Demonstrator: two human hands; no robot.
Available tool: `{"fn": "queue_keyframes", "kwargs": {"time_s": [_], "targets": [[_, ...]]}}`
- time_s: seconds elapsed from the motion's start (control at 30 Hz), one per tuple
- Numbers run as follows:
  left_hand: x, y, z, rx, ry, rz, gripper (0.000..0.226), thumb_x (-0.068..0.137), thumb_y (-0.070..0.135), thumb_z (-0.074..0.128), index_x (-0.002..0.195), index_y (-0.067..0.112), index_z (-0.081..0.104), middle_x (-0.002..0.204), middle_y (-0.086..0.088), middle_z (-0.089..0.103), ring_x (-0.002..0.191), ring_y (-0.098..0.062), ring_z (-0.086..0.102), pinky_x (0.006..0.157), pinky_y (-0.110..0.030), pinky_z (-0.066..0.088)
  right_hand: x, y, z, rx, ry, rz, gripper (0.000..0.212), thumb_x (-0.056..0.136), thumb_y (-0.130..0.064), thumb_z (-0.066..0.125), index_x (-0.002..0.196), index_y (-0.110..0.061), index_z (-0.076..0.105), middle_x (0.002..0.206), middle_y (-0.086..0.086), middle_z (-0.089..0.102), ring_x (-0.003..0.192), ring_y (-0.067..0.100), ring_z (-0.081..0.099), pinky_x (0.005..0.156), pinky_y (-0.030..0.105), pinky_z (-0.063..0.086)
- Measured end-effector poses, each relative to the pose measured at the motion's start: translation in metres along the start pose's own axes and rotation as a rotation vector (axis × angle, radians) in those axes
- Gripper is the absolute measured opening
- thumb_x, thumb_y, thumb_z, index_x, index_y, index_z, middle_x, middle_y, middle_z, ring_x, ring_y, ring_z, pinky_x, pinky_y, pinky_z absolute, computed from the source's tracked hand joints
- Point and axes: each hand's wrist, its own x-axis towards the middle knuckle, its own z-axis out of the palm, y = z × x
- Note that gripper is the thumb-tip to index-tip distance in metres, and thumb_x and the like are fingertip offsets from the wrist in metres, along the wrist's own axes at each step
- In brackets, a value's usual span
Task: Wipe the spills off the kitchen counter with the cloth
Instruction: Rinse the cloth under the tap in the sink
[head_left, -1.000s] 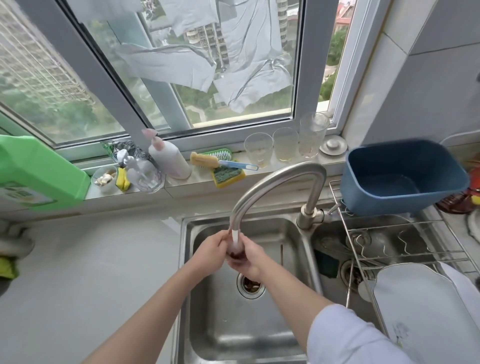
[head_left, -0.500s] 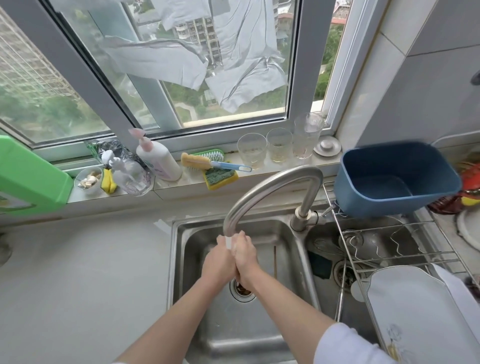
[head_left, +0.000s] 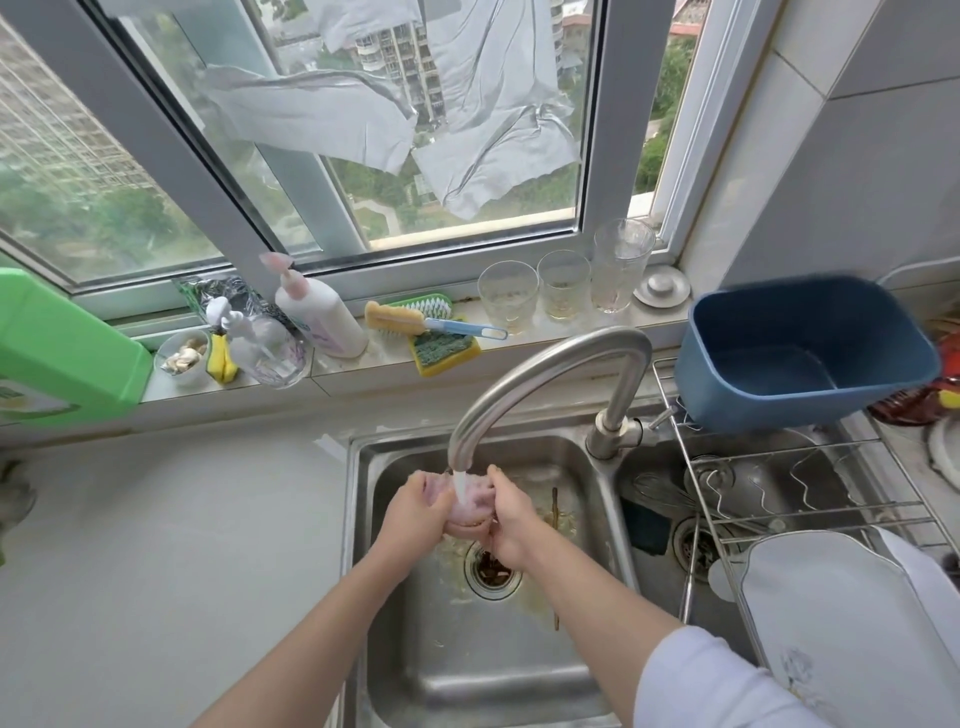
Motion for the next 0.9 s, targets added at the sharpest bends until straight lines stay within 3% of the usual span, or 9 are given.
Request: {"fn": "queue_keyframes", "kwargs": {"time_s": [0.07,0.13,0.23,0.3,0.37,0.47,0.63,0.77,0.9], "targets": [[0.000,0.005,-0.002,-0.057,0.013,0.018,0.019,0.096,0.029,0.048,0.091,0.018,0.063,0.082,-0.002,0.071,0.077,-0.022,0.069,0.072,-0.043,0.059,-0.002,0.004,0.004,-0.011,-0.005,0.031,0.028,0.098,-0.035,0.052,0.084,-0.015,0.067,0.073,0.003,0.071,0.056,0.014,0.065,0.039,0.020,0.043],[-0.001,0.013,0.000,-0.108,0.038,-0.005,0.026,0.100,0.024,0.041,0.090,0.017,0.065,0.082,-0.004,0.071,0.079,-0.023,0.069,0.073,-0.042,0.059,-0.006,0.010,0.010,-0.070,-0.004,0.041,0.016,0.090,-0.021,0.052,0.091,-0.020,0.068,0.083,-0.002,0.070,0.073,0.014,0.064,0.040,0.019,0.031],[0.004,0.015,0.005,-0.313,0.009,-0.105,0.030,0.099,0.018,0.038,0.091,0.012,0.066,0.083,-0.009,0.072,0.082,-0.028,0.069,0.071,-0.040,0.056,-0.007,0.010,0.020,0.076,-0.063,0.028,0.028,0.092,-0.026,0.052,0.109,-0.016,0.072,0.089,0.004,0.071,0.077,0.017,0.065,0.055,0.023,0.049],[0.008,0.018,0.010,-0.471,-0.043,-0.200,0.026,0.097,0.011,0.042,0.090,0.007,0.066,0.075,-0.011,0.070,0.082,-0.031,0.067,0.065,-0.035,0.055,-0.006,0.009,0.021,0.111,-0.113,0.050,0.041,0.090,-0.050,0.052,0.104,-0.019,0.075,0.099,0.009,0.072,0.086,0.025,0.068,0.080,0.043,0.057],[0.009,0.027,0.012,-0.527,-0.064,-0.251,0.024,0.098,0.009,0.044,0.086,0.005,0.064,0.071,-0.012,0.065,0.075,-0.027,0.065,0.057,-0.033,0.054,-0.007,0.006,0.021,0.074,-0.158,0.048,0.046,0.088,-0.059,0.054,0.091,-0.018,0.076,0.093,0.008,0.073,0.083,0.026,0.069,0.084,0.046,0.055],[0.015,0.026,0.005,-0.010,0.053,-0.065,0.021,0.098,0.030,0.047,0.091,0.020,0.064,0.084,-0.001,0.071,0.076,-0.014,0.066,0.070,-0.037,0.057,-0.006,0.007,0.023,0.017,-0.061,-0.048,0.019,0.093,-0.029,0.059,0.100,-0.017,0.071,0.089,0.010,0.073,0.072,0.023,0.064,0.066,0.032,0.053],[0.009,0.010,0.014,0.585,-0.004,0.147,0.034,0.095,0.043,0.029,0.111,0.022,0.050,0.102,0.001,0.065,0.082,-0.016,0.060,0.073,-0.034,0.053,-0.011,0.006,0.024,-0.024,0.073,-0.296,0.023,0.093,-0.016,0.041,0.103,-0.013,0.061,0.085,0.008,0.064,0.073,0.019,0.060,0.057,0.026,0.049],[0.000,0.011,0.028,0.729,0.017,0.337,0.027,0.098,0.029,0.040,0.121,0.021,0.051,0.106,0.002,0.066,0.089,-0.019,0.066,0.069,-0.029,0.051,-0.012,0.007,0.028,-0.215,0.131,-0.412,0.034,0.096,-0.041,0.040,0.101,-0.015,0.061,0.105,0.008,0.066,0.098,0.025,0.063,0.089,0.041,0.053],[0.001,0.014,0.024,0.767,-0.012,0.401,0.024,0.095,0.023,0.042,0.112,0.021,0.059,0.103,0.001,0.069,0.092,-0.022,0.067,0.068,-0.030,0.047,-0.006,0.006,0.025,-0.127,0.187,-0.327,0.038,0.102,-0.034,0.037,0.099,-0.011,0.067,0.094,0.006,0.071,0.091,0.026,0.066,0.077,0.032,0.053]]}}
